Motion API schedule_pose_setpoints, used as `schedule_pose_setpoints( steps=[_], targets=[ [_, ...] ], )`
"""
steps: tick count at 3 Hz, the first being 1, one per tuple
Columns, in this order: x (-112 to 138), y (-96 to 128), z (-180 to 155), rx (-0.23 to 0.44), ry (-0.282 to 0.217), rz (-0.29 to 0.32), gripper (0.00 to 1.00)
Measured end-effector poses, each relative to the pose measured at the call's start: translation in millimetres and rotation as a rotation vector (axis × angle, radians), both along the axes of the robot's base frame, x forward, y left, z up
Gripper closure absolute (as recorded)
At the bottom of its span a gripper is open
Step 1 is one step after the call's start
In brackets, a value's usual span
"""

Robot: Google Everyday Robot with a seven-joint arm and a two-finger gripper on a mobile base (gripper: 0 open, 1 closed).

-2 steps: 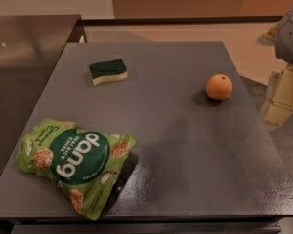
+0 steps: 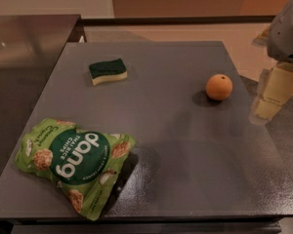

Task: Move orange near green rice chip bag

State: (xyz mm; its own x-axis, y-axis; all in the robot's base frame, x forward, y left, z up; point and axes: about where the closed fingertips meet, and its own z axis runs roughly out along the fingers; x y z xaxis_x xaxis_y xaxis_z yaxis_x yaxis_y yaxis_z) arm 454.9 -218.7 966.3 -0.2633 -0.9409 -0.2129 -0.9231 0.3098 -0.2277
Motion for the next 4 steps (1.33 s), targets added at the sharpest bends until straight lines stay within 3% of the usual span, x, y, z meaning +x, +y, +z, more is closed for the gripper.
schedule_pose_setpoints(
  steps=[3,4],
  targets=[
    [79.3,3.2,-57.2,0.214,0.053,-0.163,0.00],
    [94.9,8.5,-76.5,0.271,0.058,-0.182,0.00]
  ],
)
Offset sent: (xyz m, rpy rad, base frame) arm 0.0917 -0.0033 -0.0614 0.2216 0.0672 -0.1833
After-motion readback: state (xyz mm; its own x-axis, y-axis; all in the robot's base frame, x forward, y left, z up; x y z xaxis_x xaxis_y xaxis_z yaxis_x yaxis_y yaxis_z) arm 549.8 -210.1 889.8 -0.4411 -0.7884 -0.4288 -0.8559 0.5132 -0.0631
